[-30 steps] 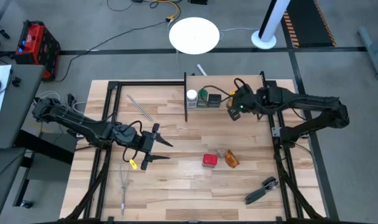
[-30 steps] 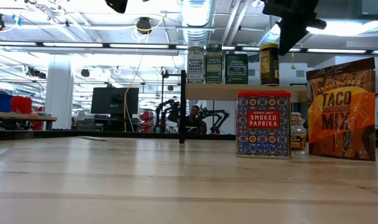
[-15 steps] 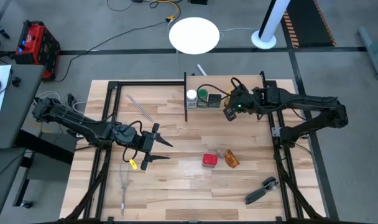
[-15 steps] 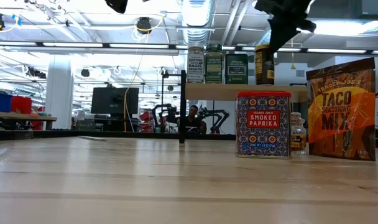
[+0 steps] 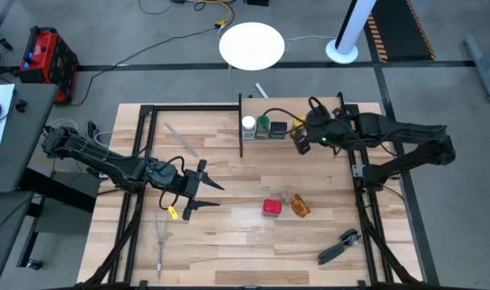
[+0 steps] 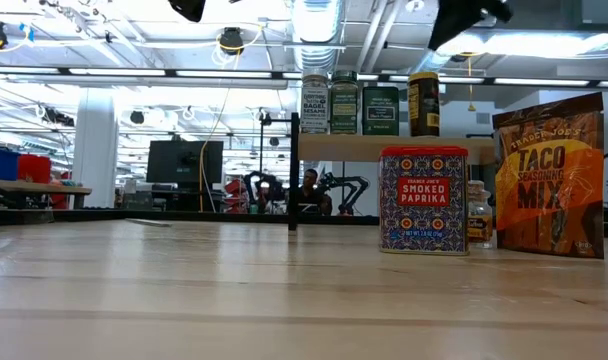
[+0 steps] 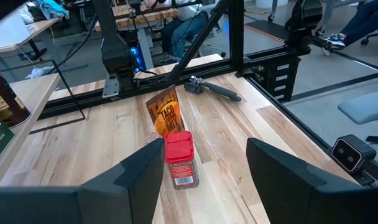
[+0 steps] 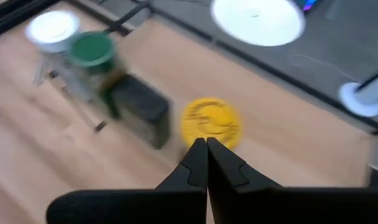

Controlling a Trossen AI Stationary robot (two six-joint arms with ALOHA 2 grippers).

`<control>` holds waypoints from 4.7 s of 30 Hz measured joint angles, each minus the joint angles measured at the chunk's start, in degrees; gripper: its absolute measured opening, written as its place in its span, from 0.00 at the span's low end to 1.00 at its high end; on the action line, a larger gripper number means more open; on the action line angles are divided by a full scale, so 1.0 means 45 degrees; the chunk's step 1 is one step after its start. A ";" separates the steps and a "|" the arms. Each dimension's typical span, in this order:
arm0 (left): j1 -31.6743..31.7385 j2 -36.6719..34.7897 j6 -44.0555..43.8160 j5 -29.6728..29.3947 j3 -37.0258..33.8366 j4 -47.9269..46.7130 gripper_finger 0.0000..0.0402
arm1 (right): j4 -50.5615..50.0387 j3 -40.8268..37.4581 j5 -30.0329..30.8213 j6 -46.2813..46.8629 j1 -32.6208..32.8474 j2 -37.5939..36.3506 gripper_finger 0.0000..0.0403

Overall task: Shelf spices
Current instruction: Put the brown seasoning bottle on the shelf

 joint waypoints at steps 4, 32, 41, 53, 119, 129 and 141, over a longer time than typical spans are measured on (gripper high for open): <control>0.0000 0.0000 -0.0053 0.0000 0.0000 0.0000 0.55 | -0.1100 0.0114 0.0580 0.0725 -0.0419 -0.0155 0.00; 0.0000 0.0000 -0.0056 0.0005 0.0000 0.0010 0.55 | 0.0709 -0.1440 -0.1918 -0.0485 -0.2529 -0.0087 0.00; 0.0000 0.0000 -0.0056 0.0005 0.0000 0.0007 0.55 | 0.0724 -0.1436 -0.2101 0.0049 -0.1862 -0.0092 0.00; 0.0000 0.0000 -0.0022 0.0005 0.0000 0.0005 0.55 | 0.1220 -0.1435 -0.2085 0.0548 -0.0614 -0.0092 0.00; -0.0024 0.0005 -0.0090 0.0000 0.0000 -0.0279 0.55 | 0.1042 -0.0289 -0.0993 -0.1136 -0.2184 0.0943 0.00; -0.0024 0.0005 -0.0066 0.0000 0.0000 -0.0287 0.55 | 0.2156 -0.0289 -0.0959 -0.1239 -0.0766 0.0943 0.00; -0.0024 0.0005 -0.0133 0.0000 0.0000 -0.0282 0.55 | 0.2199 -0.0287 -0.1062 -0.1266 -0.0891 0.1621 0.00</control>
